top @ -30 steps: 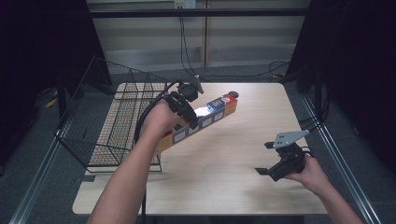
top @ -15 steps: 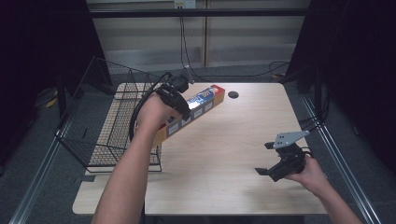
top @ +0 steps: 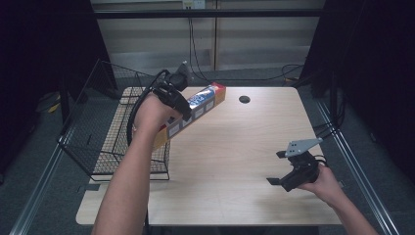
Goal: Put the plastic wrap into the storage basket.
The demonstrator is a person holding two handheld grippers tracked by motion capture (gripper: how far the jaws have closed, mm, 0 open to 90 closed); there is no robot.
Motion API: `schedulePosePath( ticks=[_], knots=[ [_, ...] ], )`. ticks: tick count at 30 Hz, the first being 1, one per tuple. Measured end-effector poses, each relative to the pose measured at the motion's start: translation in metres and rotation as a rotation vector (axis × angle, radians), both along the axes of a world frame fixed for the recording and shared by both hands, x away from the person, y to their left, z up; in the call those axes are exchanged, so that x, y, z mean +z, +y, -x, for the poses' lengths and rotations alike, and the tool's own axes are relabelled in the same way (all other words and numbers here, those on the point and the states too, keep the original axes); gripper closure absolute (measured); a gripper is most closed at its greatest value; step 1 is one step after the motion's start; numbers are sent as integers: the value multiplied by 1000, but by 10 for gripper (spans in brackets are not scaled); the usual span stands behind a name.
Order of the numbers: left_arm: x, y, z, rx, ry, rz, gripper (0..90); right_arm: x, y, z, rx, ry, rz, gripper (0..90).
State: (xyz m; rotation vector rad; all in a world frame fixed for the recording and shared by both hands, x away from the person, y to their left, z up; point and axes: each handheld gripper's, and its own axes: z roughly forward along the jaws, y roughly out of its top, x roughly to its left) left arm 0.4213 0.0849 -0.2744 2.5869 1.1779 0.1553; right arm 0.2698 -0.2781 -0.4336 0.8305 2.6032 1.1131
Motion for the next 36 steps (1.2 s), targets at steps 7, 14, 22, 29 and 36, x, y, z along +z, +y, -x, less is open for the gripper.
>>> schedulePosePath(
  ticks=[7, 14, 22, 29, 36],
  knots=[
    [6, 8, 0, 23, 8, -9, 450, -1, 0, 0, 2, -1, 10, 0],
    [10, 14, -1, 45, 7, -4, 451, 0, 0, 1, 1, 1, 6, 0],
    [21, 25, 0, 75, 2, -8, 451, 0, -1, 0, -1, 9, -1, 0],
    [27, 37, 2, 107, -8, -8, 451, 1, -2, 0, 1, 4, -3, 0],
    [29, 51, 3, 134, -10, -13, 451, 1, -1, 1, 2, 8, -3, 0]
  ],
)
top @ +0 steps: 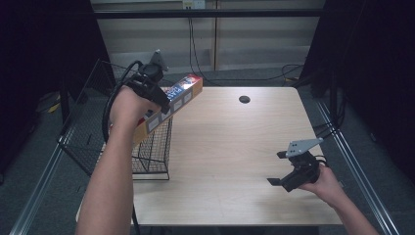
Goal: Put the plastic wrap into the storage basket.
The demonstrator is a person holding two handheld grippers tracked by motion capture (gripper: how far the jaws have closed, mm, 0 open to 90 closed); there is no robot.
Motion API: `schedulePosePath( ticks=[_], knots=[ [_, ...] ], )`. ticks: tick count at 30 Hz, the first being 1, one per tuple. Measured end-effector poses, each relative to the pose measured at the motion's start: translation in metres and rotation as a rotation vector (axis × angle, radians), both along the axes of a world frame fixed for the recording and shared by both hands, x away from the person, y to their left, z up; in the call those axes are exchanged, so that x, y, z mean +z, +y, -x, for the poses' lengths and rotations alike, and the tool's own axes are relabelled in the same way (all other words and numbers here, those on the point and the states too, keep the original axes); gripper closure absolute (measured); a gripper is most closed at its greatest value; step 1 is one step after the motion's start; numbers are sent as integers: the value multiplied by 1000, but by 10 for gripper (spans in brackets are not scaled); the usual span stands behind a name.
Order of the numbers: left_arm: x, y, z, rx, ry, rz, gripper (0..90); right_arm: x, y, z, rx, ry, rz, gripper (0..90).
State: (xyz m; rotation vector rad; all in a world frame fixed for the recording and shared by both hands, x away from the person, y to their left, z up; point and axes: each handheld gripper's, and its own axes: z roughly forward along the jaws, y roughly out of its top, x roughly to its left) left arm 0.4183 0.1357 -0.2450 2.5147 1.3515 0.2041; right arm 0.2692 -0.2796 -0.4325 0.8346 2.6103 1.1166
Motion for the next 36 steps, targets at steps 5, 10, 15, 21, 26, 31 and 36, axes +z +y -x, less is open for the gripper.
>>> schedulePosePath(
  ticks=[5, 10, 15, 21, 26, 31, 36],
  knots=[
    [2, 8, 1, 24, 1, 7, 451, 0, 0, 0, 0, -3, 3, 0],
    [4, 15, 2, 47, -4, 3, 451, 0, 0, 0, 3, 0, 0, 0],
    [7, 22, 2, 77, -12, 5, 451, 1, -1, 1, 2, 3, 0, 0],
    [8, 29, 3, 94, -10, 13, 451, 0, -1, 1, 6, 7, 1, 0],
    [10, 37, 4, 122, -18, 8, 452, 0, -1, 1, 3, 8, -1, 0],
    [12, 44, 4, 150, -24, 11, 452, 0, -2, 1, 4, 11, -3, 0],
    [15, 53, 6, 184, -46, 11, 451, -1, -1, 1, 6, 12, 0, 0]
  ],
)
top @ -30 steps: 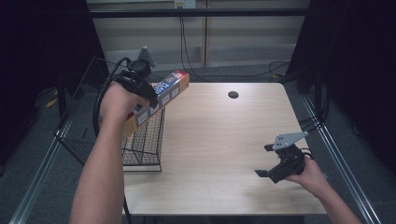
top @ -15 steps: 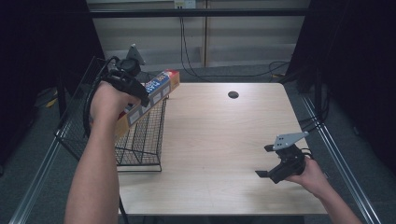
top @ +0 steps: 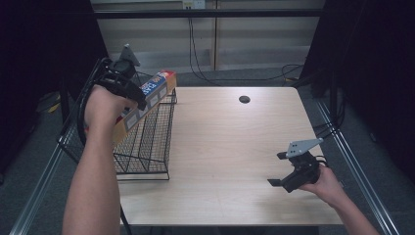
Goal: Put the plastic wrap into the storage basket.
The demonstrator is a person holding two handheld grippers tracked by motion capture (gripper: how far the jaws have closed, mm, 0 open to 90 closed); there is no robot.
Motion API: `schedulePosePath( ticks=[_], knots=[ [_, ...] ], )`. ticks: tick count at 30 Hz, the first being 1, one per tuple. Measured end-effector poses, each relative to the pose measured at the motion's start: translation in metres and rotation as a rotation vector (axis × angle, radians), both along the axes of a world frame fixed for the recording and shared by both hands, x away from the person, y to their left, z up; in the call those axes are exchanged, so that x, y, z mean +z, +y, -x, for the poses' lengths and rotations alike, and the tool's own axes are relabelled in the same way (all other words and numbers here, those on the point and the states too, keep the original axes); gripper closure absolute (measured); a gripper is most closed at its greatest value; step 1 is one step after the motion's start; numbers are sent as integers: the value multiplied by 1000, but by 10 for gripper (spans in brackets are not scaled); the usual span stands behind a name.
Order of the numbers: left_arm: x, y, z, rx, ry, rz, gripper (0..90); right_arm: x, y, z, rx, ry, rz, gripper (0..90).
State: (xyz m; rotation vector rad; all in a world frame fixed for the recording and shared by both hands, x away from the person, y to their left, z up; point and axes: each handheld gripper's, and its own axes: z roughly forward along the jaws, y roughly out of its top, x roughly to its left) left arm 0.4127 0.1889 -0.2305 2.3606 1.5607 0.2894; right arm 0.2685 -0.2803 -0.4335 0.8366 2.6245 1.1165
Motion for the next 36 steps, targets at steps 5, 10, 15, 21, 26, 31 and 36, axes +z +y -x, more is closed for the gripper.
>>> schedulePosePath(
  ticks=[5, 10, 15, 21, 26, 31, 36],
  knots=[
    [1, 9, 1, 30, -12, -3, 452, 0, 0, 0, 1, 3, -5, 0],
    [3, 18, 2, 61, -26, 1, 452, -1, 0, 0, 2, 4, -5, 0],
    [2, 25, 2, 91, -24, -20, 452, -2, 0, -1, 1, 13, -10, 0],
    [0, 36, 4, 115, -29, -7, 452, -3, 0, -1, 7, 16, -10, 0],
    [0, 42, 5, 135, -27, -13, 452, -3, 0, -1, 3, 16, -9, 0],
    [-2, 50, 6, 158, -28, -11, 452, -2, 0, -1, -3, 14, -11, 0],
    [-4, 54, 7, 183, -49, -6, 452, -2, -1, -1, 0, 14, -12, 0]
  ],
)
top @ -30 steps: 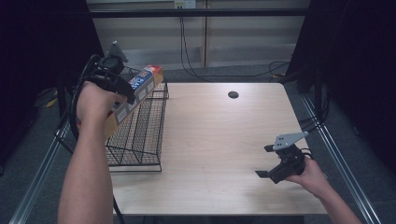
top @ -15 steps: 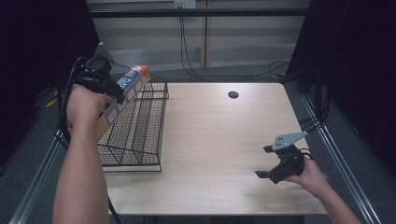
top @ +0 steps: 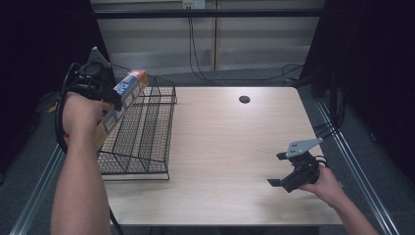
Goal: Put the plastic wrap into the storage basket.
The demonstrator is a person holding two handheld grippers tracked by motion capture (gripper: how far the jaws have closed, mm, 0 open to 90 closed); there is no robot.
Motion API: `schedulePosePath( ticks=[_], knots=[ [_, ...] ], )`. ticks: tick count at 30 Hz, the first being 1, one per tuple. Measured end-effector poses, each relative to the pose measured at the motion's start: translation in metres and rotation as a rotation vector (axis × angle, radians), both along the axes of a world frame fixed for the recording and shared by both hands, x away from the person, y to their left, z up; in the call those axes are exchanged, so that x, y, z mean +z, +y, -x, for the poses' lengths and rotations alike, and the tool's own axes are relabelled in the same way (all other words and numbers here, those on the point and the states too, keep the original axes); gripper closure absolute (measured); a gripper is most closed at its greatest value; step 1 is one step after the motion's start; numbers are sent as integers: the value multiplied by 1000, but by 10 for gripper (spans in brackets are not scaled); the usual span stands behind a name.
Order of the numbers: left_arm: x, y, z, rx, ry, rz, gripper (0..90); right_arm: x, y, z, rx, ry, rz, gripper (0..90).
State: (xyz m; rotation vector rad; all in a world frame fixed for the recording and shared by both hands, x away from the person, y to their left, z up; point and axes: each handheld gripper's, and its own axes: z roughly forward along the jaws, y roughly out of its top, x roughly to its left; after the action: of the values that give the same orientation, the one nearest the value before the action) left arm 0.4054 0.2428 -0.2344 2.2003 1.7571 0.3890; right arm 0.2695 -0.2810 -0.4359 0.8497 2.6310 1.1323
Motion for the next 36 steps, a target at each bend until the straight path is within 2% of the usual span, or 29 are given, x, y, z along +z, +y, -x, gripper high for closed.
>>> schedulePosePath(
  ticks=[15, 23, 36],
  knots=[
    [-6, 19, 4, 79, -1, -11, 452, -1, 0, 0, 5, 4, -1, 0],
    [-8, 23, 5, 101, -8, 8, 451, -1, 1, 1, 9, 7, -2, 0],
    [-13, 28, 5, 154, 4, 9, 451, -2, 2, 1, 19, 10, 0, 0]
  ],
)
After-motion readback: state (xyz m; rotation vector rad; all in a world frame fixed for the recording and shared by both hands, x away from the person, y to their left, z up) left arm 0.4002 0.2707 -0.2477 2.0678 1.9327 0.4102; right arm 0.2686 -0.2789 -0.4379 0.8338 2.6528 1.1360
